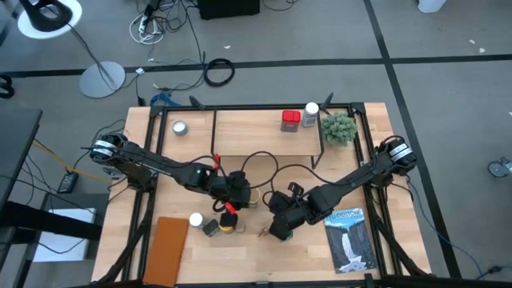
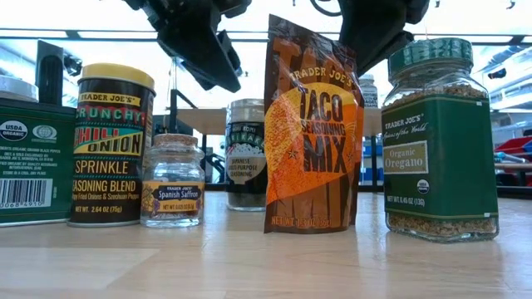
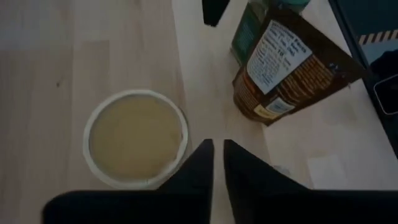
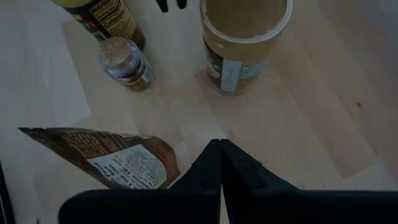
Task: Shelf spices
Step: Put the brown seasoning bottle on the shelf
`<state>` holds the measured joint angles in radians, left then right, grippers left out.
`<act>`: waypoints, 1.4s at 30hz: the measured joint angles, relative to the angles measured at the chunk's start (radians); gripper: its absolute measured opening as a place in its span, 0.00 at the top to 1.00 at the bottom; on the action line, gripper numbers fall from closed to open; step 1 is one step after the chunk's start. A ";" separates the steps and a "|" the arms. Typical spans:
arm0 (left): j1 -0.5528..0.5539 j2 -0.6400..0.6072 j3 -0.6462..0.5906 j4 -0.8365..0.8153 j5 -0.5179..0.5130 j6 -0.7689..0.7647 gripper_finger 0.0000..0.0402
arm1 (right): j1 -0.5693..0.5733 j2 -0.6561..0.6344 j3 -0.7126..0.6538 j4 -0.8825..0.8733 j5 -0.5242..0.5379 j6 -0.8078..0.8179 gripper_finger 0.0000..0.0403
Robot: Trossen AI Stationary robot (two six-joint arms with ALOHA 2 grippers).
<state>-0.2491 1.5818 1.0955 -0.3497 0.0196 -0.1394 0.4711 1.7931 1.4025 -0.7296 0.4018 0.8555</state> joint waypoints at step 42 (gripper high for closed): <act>0.000 0.001 0.000 0.376 -0.001 0.035 0.54 | 0.007 0.001 0.000 0.089 -0.003 -0.011 0.70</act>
<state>-0.2489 1.5826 1.0958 0.0258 0.0190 -0.1047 0.4786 1.7943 1.4026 -0.6403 0.3985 0.8440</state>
